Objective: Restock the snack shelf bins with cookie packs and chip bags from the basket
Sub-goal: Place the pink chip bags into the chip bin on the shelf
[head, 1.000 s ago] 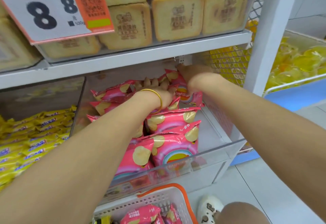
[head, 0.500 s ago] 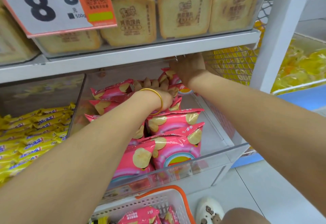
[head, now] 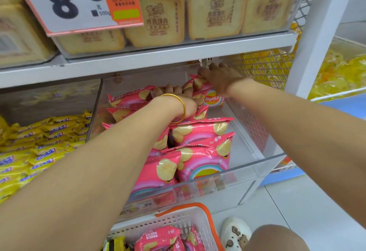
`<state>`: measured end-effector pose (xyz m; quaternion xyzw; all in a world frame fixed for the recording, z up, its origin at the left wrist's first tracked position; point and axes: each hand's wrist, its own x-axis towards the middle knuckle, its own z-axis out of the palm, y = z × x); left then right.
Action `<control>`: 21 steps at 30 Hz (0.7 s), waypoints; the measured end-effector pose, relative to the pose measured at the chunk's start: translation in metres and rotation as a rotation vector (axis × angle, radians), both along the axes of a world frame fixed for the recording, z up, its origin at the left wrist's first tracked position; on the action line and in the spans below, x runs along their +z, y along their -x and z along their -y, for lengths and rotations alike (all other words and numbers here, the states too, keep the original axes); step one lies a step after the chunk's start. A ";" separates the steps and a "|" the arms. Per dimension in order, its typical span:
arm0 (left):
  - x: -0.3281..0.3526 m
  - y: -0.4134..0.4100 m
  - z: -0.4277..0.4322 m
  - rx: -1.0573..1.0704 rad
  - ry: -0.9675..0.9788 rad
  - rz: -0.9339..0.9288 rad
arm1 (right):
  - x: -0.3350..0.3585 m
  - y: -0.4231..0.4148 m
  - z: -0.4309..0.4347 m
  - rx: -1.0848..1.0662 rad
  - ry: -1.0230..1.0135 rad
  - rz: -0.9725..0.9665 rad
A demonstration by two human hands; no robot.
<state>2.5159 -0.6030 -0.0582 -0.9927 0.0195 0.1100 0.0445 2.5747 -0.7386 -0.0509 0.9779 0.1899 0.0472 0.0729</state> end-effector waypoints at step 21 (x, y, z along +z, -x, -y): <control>-0.065 0.278 -0.112 -0.412 0.701 0.178 | -0.102 0.272 -0.072 0.311 -0.171 -0.459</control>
